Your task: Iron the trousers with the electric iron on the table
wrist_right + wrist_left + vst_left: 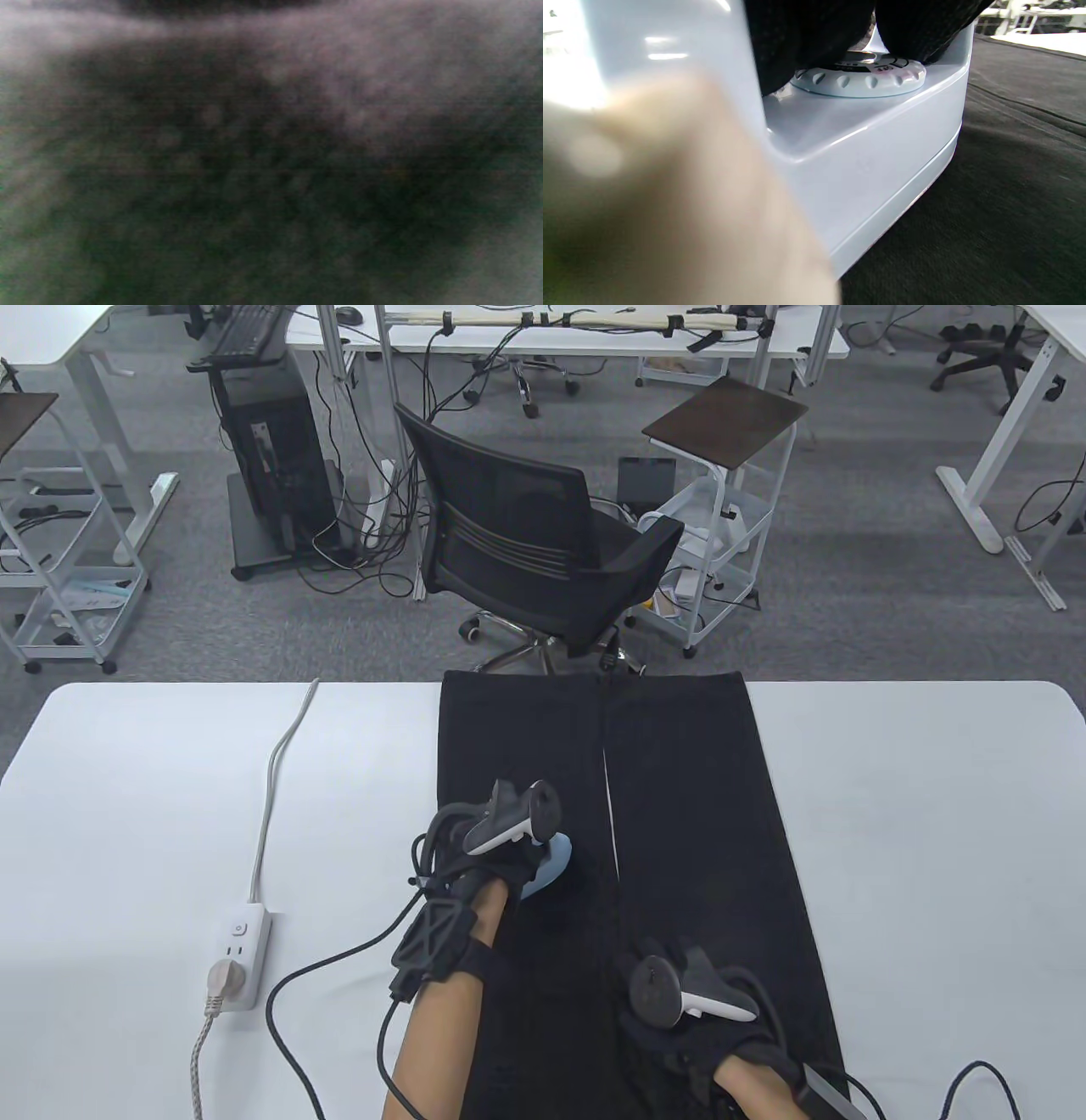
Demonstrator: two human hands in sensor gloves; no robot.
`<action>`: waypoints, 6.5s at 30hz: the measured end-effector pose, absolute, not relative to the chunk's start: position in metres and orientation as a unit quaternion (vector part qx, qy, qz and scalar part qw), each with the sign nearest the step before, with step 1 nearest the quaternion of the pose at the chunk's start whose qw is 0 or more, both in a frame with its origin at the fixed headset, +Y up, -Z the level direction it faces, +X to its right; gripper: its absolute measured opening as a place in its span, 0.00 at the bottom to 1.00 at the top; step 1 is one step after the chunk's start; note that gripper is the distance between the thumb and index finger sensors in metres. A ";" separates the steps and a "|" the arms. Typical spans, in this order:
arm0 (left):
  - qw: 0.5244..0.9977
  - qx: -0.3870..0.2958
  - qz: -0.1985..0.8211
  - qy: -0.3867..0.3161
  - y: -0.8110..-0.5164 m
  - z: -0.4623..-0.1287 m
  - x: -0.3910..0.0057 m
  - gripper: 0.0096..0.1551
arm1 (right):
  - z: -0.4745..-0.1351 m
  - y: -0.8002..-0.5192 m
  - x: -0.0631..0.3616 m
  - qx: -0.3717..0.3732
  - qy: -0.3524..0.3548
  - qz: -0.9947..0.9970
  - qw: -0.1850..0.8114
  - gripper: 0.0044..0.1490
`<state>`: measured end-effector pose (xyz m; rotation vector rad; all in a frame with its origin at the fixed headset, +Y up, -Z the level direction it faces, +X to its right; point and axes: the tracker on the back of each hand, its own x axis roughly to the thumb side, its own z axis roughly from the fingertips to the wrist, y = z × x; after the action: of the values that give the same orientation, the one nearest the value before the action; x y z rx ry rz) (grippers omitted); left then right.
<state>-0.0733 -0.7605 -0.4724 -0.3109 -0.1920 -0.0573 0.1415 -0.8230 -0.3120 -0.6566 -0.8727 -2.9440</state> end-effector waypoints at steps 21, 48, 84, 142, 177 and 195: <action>0.960 -0.150 -0.047 -0.231 -0.762 -0.279 -0.062 0.24 | -0.312 -0.823 0.142 -0.204 -0.275 -0.940 0.004 0.45; 0.986 -0.167 0.016 -0.018 -0.762 -0.472 -0.080 0.24 | -0.312 -0.823 0.140 -0.211 -0.276 -0.938 0.004 0.45; 0.982 -0.159 0.006 -0.100 -0.763 -0.339 -0.062 0.25 | -0.312 -0.824 0.143 -0.220 -0.273 -0.936 0.002 0.45; 0.967 -0.175 -0.010 -0.186 -0.761 -0.296 -0.062 0.27 | -0.311 -0.818 0.157 -0.231 -0.253 -0.939 -0.033 0.45; 0.920 -0.158 -0.063 -0.354 -0.758 -0.303 0.166 0.27 | -0.344 -0.822 0.356 0.014 -0.270 -0.954 -0.128 0.39; 0.975 -0.142 -0.050 -0.164 -0.758 -0.460 0.148 0.27 | -0.348 -0.819 0.357 0.010 -0.277 -0.951 -0.138 0.39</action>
<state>0.1476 -0.7579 -0.4603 -0.2856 -0.3311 -0.1008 0.3574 -0.8193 -0.3475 0.0357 -0.9556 -3.2820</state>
